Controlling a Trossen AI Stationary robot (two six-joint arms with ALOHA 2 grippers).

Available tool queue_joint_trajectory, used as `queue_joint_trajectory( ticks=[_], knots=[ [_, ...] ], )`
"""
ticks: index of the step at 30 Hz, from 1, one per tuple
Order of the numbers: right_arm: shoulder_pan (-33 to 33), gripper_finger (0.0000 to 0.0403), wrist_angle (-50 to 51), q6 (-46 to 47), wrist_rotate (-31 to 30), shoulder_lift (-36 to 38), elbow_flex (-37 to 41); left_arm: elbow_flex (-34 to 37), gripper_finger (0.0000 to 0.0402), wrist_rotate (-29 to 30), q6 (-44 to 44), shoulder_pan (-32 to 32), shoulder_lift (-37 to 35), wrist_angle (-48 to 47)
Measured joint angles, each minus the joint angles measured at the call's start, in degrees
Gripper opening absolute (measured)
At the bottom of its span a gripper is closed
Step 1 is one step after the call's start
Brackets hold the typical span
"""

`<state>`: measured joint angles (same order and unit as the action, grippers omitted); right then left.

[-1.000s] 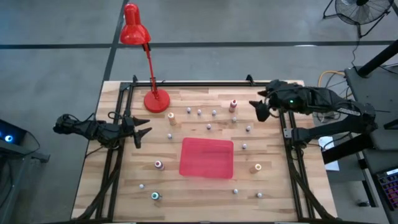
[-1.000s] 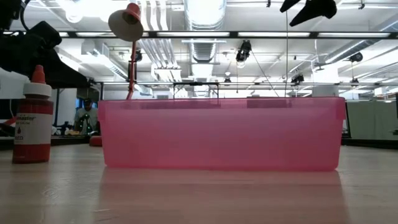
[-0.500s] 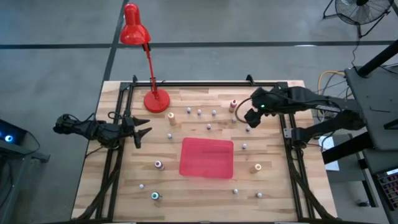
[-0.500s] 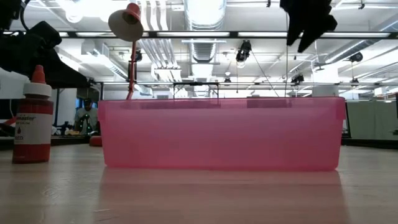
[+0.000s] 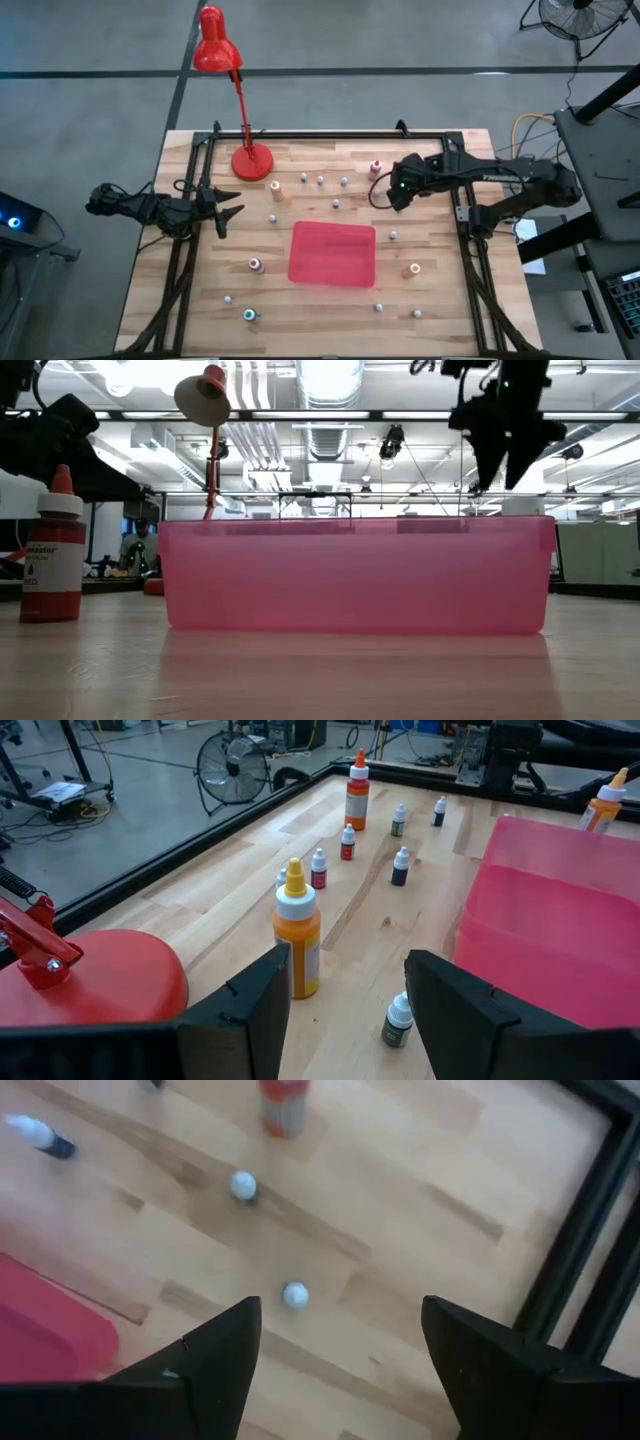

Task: Pick & Place food coloring
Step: Put the small red food coloring bottle in the red bin

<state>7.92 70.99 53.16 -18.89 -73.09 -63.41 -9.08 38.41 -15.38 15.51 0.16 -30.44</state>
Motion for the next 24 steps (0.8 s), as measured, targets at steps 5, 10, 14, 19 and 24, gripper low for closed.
queue_joint_trajectory(
  ticks=[5, 10, 14, 19, 24],
  knots=[
    [0.0, 0.026, -6.3, 2.8, 2.3, 0.2, 6.2, 0.0, 0.017, 0.0, 0.0, 0.0, 0.0, 0.0],
    [-0.5, 0.0267, -11.9, 3.9, 3.1, -1.3, 9.0, 0.0, 0.017, 0.0, 0.0, 0.0, 0.0, 0.0],
    [-0.5, 0.0272, -12.1, 3.8, 3.5, -3.3, 10.3, 0.0, 0.017, 0.0, 0.0, 0.0, 0.0, 0.0],
    [-1.0, 0.027, -15.3, 3.0, 3.5, -5.6, 12.0, 0.0, 0.017, 0.0, 0.0, 0.0, 0.0, 0.0],
    [-1.0, 0.0274, -19.2, 3.0, 4.9, -7.5, 15.0, 0.0, 0.017, 0.0, 0.0, 0.0, 0.0, 0.0]
  ],
)
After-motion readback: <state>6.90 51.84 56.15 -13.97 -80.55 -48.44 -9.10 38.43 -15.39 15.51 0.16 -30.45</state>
